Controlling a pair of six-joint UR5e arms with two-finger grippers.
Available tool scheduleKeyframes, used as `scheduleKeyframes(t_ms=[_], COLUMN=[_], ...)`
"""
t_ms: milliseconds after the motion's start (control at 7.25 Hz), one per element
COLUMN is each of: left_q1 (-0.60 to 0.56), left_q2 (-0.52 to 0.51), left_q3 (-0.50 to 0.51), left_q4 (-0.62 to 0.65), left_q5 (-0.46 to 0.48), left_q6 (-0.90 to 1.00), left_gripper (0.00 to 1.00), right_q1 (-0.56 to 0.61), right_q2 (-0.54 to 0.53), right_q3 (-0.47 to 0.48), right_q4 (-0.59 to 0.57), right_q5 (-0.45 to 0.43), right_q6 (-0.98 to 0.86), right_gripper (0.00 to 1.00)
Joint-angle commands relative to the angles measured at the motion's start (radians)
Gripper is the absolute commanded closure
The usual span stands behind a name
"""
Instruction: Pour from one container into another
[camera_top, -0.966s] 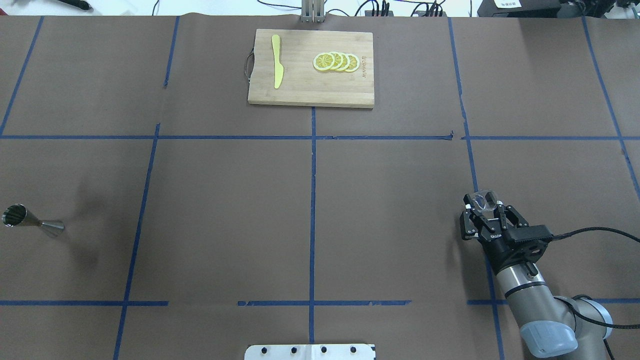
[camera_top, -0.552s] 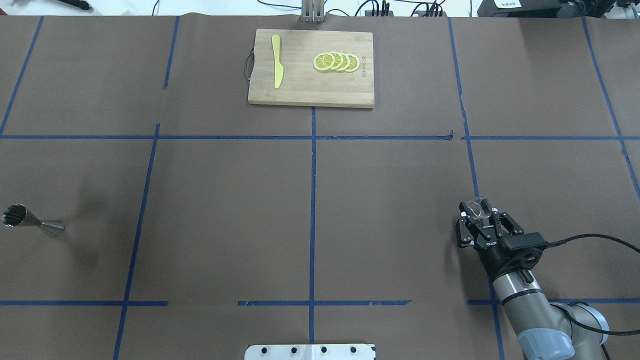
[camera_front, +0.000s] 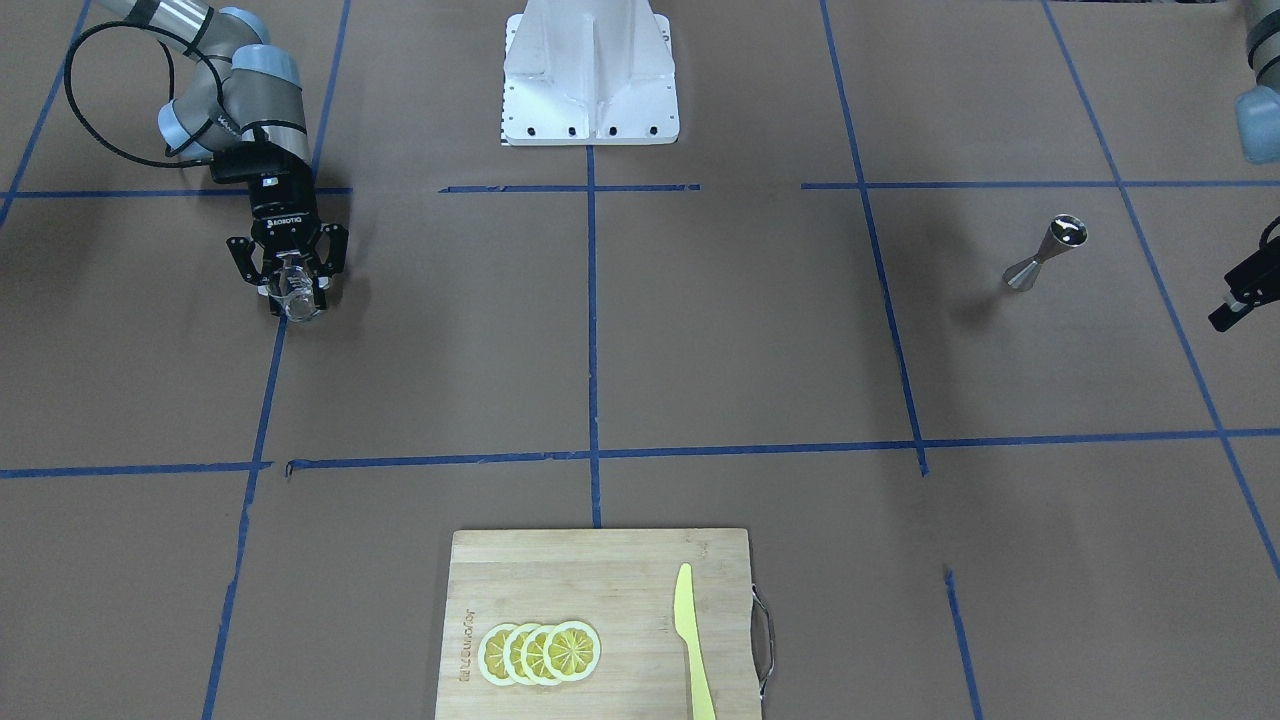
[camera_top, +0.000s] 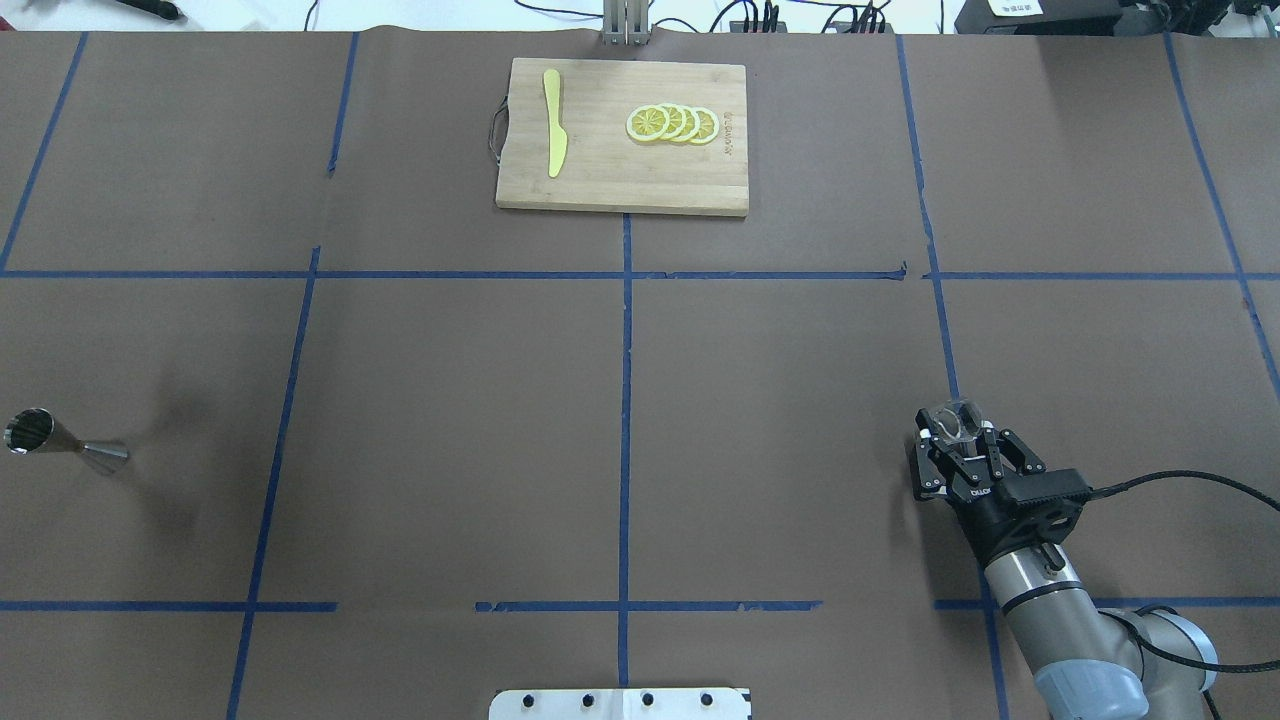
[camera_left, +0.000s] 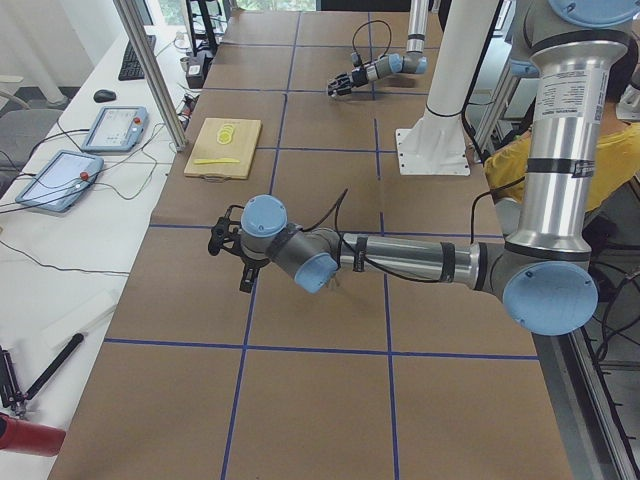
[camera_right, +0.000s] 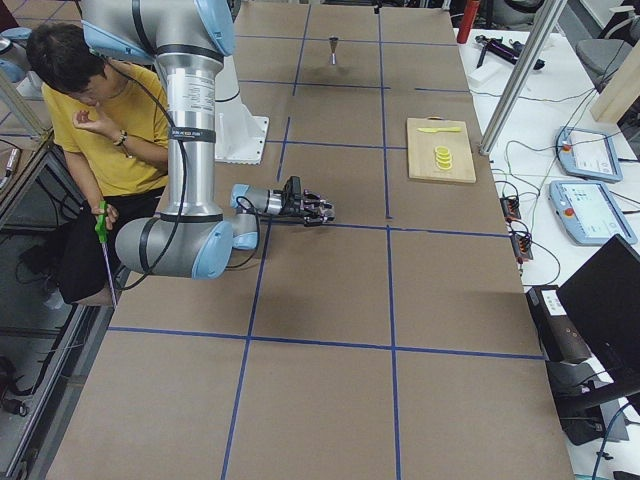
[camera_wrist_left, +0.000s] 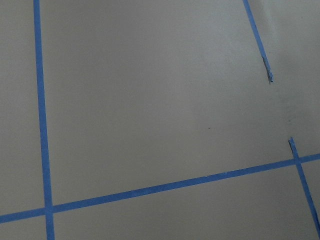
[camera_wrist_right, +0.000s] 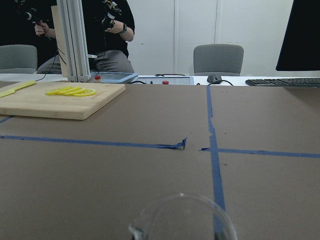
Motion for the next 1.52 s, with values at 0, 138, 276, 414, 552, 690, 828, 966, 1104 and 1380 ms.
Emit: scheduleKeyframes(t_ms=[0, 138, 276, 414, 552, 690, 828, 966, 1104, 1380], left_q1=[0.000, 0.000, 0.000, 0.000, 0.000, 0.000, -0.002, -0.005, -0.005, -0.005], left_q2=[0.005, 0.008, 0.009, 0.012, 0.012, 0.012, 0.012, 0.012, 0.012, 0.019], left_q3=[-0.005, -0.005, -0.005, -0.005, -0.005, -0.005, -0.005, -0.006, -0.006, -0.006], left_q4=[-0.002, -0.003, -0.003, -0.005, -0.005, -0.006, -0.006, -0.006, -0.008, -0.011], left_q5=[0.002, 0.002, 0.002, 0.002, 0.003, 0.003, 0.003, 0.003, 0.003, 0.005], left_q6=[-0.001, 0.000, 0.000, 0.000, 0.000, 0.000, 0.000, 0.002, 0.002, 0.002], left_gripper=[0.00, 0.00, 0.00, 0.00, 0.00, 0.00, 0.00, 0.00, 0.00, 0.00], right_q1=[-0.004, -0.004, -0.004, -0.005, -0.005, -0.007, -0.007, -0.007, -0.008, -0.013], right_q2=[0.000, 0.000, 0.000, 0.000, 0.000, 0.000, 0.000, 0.000, 0.000, 0.000], right_q3=[-0.003, -0.003, -0.003, -0.003, -0.003, -0.005, -0.003, -0.005, -0.005, -0.005], right_q4=[-0.002, -0.002, 0.000, 0.000, 0.000, 0.002, 0.002, 0.002, 0.002, 0.002], right_q5=[0.003, 0.003, 0.005, 0.005, 0.003, 0.003, 0.003, 0.003, 0.000, -0.002], right_q6=[-0.001, -0.001, -0.001, -0.001, 0.003, 0.021, 0.022, 0.023, 0.023, 0.023], right_gripper=[1.00, 1.00, 1.00, 1.00, 0.79, 0.48, 0.16, 0.00, 0.00, 0.00])
